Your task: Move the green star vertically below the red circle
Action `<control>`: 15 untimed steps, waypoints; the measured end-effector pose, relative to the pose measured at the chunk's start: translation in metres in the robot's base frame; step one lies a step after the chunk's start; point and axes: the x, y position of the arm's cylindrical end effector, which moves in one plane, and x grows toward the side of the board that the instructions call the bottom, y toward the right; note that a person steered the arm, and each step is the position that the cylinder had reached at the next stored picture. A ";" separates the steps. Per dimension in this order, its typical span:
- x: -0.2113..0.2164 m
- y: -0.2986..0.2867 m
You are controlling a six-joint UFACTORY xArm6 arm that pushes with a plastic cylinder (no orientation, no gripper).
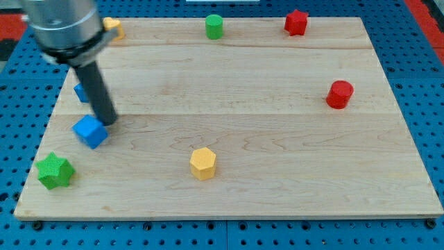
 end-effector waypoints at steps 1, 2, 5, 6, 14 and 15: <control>-0.005 -0.012; 0.014 -0.069; 0.097 -0.061; 0.113 -0.065; 0.024 0.029; 0.040 -0.020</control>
